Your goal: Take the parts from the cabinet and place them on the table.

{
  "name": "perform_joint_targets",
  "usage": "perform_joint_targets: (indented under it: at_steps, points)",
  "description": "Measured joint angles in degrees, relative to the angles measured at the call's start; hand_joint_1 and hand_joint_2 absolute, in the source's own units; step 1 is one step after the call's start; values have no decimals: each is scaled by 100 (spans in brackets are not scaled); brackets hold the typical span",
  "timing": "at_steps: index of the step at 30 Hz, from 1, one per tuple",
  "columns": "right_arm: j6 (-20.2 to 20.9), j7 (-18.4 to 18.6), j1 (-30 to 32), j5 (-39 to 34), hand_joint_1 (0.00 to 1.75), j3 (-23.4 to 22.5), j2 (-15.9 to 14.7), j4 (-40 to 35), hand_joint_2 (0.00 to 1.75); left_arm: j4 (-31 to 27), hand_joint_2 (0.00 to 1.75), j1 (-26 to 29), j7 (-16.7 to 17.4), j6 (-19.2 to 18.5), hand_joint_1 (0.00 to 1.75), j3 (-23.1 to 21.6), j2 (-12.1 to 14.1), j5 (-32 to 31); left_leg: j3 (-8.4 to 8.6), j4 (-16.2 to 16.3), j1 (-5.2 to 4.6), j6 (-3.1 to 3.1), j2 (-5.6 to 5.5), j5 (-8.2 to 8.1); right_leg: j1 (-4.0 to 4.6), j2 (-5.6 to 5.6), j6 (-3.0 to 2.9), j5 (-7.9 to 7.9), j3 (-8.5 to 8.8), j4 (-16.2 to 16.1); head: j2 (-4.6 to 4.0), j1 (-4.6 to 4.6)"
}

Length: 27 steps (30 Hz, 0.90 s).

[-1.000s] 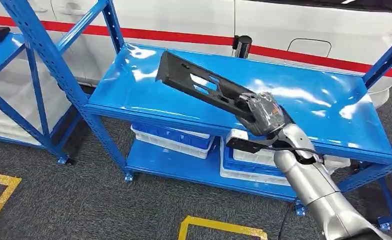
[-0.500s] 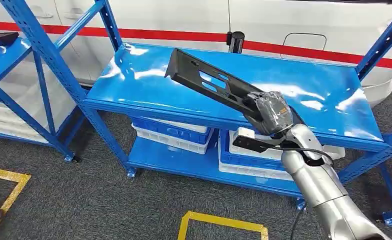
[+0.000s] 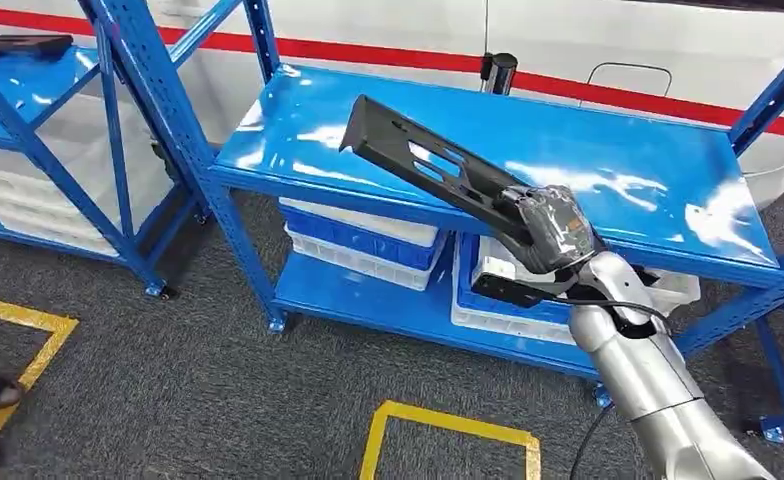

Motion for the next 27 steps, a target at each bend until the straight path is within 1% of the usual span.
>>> perform_joint_targets:
  at_steps: [1,2,3,4,5,6,7,8,9,10,11,12,13,14,15,16,17,18,19,20,21,22,23,24,25,26,27]
  points:
    - [2,0,22,2,175,-5,-15,0,175,0,175,1,0,-16,0,-2,2,-2,-83,1,-7,-6,-1,65,2,10,58,20,45,138,0,7]
    - [6,0,34,2,175,-9,-20,-2,175,0,175,0,0,-22,0,-2,0,-8,-160,7,-12,-14,-1,124,1,10,122,138,203,21,0,7]
    - [9,0,37,2,175,-15,-22,-2,175,0,175,0,2,-26,0,-2,-2,-26,-236,14,-13,-32,-3,182,1,10,181,310,489,-333,0,9]
    - [13,0,36,2,175,-31,-22,-2,175,0,175,0,11,-29,0,-2,-4,-44,-299,21,-13,-53,-4,236,2,11,205,436,838,-820,0,4]
    - [18,0,27,2,175,-42,-22,-7,175,0,175,-3,18,-29,0,-2,-9,-44,-348,41,-14,-82,-5,292,-1,19,172,412,1247,-1401,0,9]
    - [37,7,22,7,175,-50,-22,-22,175,0,175,-4,22,-29,0,-2,-9,-46,-408,53,-36,-127,-12,337,47,34,104,241,1541,-1839,0,7]
    - [39,7,40,4,175,-57,-28,-35,175,0,175,-3,31,-29,0,-2,-7,-48,-405,31,-33,-161,-5,394,88,46,58,264,1467,-1834,0,-18]
    - [46,7,37,7,175,-61,-33,-35,175,0,175,-2,35,-29,0,-2,-7,-48,-409,33,-31,-187,-5,438,93,45,44,280,1390,-1850,0,16]
    - [55,7,38,15,175,-64,-35,-35,175,0,175,1,39,-29,0,-2,-7,-44,-411,16,-29,-212,-8,478,117,42,3,304,1374,-1826,0,0]
    - [79,5,39,28,175,-61,-26,-31,175,0,175,9,50,-29,0,-2,-2,-39,-437,9,-36,-252,-25,523,40,22,-72,367,1327,-1851,0,6]
    - [96,-2,18,42,175,-53,-15,-28,175,0,175,11,55,-29,0,-2,-2,-28,-517,103,0,-281,-27,339,-20,-11,-129,445,1332,-1853,0,4]
    - [105,-13,4,52,175,-48,4,-31,175,0,175,12,57,-29,0,-4,-11,-17,-604,357,13,-311,-19,-54,-19,-13,-232,523,1250,-1853,0,-15]
    - [112,-15,-7,59,175,-46,9,-28,175,0,175,11,57,-29,0,-2,-11,4,-700,736,27,-351,-20,-425,-15,-16,-237,596,1175,-1849,0,-26]
    - [116,-15,-21,59,175,-44,24,-26,175,0,175,10,57,-29,0,-2,-5,9,-811,1192,37,-386,-19,-710,-9,-18,-238,659,1097,-1844,0,-24]
    - [122,-15,-36,61,175,-40,37,-17,175,0,175,10,52,-29,0,-2,-7,11,-907,1647,44,-415,-18,-875,-7,-20,-233,726,1011,-1838,0,-26]
    - [129,-15,-44,66,175,-35,50,-2,175,0,175,11,50,-29,0,-2,-7,15,-914,1906,57,-432,-17,-866,-8,-25,-218,787,933,-1832,0,-28]
    - [136,-15,-44,68,175,-35,61,13,175,0,175,10,46,-29,0,-2,-7,20,-790,1882,79,-444,-15,-715,-8,-27,-194,841,858,-1829,0,-28]
    - [144,-13,-48,68,175,-35,68,22,175,0,175,9,33,-29,0,-2,-4,22,-544,1608,100,-454,-4,-514,-11,-33,-178,894,790,-1819,0,-26]
    - [146,-2,-61,68,175,-37,72,26,175,0,175,7,22,-26,0,0,-2,28,-202,1166,114,-453,6,-360,-17,-34,-138,931,730,-1804,0,-26]
    - [151,9,-96,68,175,-42,83,33,175,0,175,1,13,-29,0,0,0,37,234,601,130,-448,9,-337,-17,-34,-107,965,685,-1775,0,-30]
    - [153,33,-129,66,175,-46,98,33,175,0,175,-14,4,-29,0,0,0,46,522,150,126,-437,4,-547,7,-38,-65,993,641,-1741,0,-33]
    - [153,55,-165,68,175,-68,100,41,175,0,175,-16,-2,-29,0,2,2,63,574,57,83,-379,-23,-542,18,-52,-22,1026,627,-1738,0,-2]
    - [153,59,-193,68,175,-72,116,48,175,0,175,-5,-11,-31,0,4,-2,66,523,47,73,-337,-26,-514,20,-64,22,1081,634,-1756,0,9]
    - [153,59,-203,70,175,-77,122,50,175,0,175,-4,-13,-33,0,9,0,68,491,68,37,-287,-25,-482,17,-64,70,1140,624,-1775,0,-11]
    - [151,59,-192,87,175,-74,131,52,175,0,175,-2,-13,-33,0,15,0,70,445,33,24,-209,-21,-417,26,-61,123,1201,609,-1802,0,7]
    - [151,63,-188,87,175,-74,129,70,175,0,175,-7,-13,-33,0,20,-4,72,387,-19,64,-112,14,-311,18,-56,133,1129,540,-1741,0,-2]
    - [151,68,-186,87,175,-83,127,77,175,0,175,-12,-15,-35,0,22,-15,72,327,-25,40,-71,7,-236,17,-29,84,888,423,-1586,0,7]
